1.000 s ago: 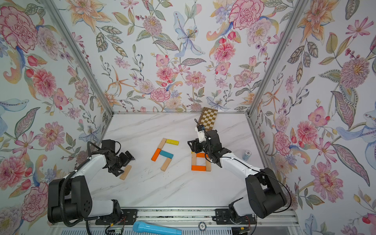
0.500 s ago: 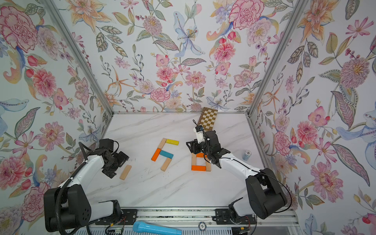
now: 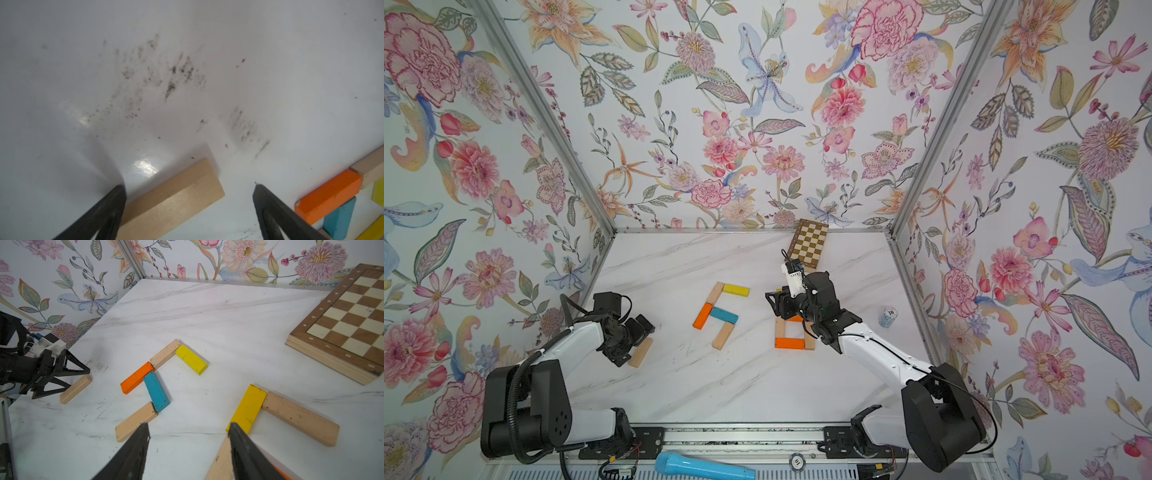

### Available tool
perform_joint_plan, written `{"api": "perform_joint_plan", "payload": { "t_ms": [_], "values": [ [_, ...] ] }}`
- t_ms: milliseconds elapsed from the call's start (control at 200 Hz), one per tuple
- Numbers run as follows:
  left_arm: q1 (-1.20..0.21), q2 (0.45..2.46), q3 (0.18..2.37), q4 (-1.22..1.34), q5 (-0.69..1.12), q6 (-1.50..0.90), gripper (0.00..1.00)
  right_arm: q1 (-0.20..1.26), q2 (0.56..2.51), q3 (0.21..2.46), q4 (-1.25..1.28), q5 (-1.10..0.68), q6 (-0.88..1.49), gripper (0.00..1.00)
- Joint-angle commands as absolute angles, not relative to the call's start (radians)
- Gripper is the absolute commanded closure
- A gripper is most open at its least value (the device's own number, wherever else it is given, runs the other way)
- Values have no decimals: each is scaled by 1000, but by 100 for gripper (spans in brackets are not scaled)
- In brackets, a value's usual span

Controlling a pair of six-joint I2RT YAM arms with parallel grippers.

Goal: Assemble the number 6 with building blocks
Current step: Move the building block to the center of the board, then pick up the building block from the center of the board.

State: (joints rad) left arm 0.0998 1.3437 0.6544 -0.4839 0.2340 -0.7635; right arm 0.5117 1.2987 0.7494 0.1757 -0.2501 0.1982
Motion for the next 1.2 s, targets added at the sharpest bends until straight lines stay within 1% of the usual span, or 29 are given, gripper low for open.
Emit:
{"api": "perform_joint_plan", "payload": {
  "t_ms": [0,125,205,335,470,510,650,741,816,936,1036,1111,1196],
  "values": [
    [6,1275,594,-428,311,-896,1,522,1272,729,165,-230,194,38],
    [-132,1229,567,-366,308,-1047,1,528,1273,737,167,-227,191,37],
    [-174,1204,571,-372,301,-1084,1,535,1271,745,160,-230,186,37],
    [-167,1172,595,-447,260,-1028,1,540,1273,749,156,-228,179,37],
    [-150,1250,669,-576,197,-918,1,540,1272,749,153,-218,179,37],
    [-147,1276,692,-612,176,-908,1,571,1271,749,150,-212,178,37],
    [-147,1273,712,-617,131,-959,14,580,1267,748,139,-197,178,37],
    [-147,1278,706,-605,120,-1023,21,584,1265,750,130,-190,178,37],
    [-146,1298,708,-603,124,-1073,24,585,1263,751,123,-188,178,37],
    [-147,1312,706,-576,124,-1123,27,587,1257,755,113,-182,172,37],
    [-144,1342,727,-583,91,-1127,32,586,1250,751,108,-176,170,37],
    [-144,1376,735,-574,92,-1123,33,586,1241,747,103,-170,169,37],
    [-143,1405,731,-550,103,-1125,39,586,1227,739,100,-163,169,37]
  ]
}}
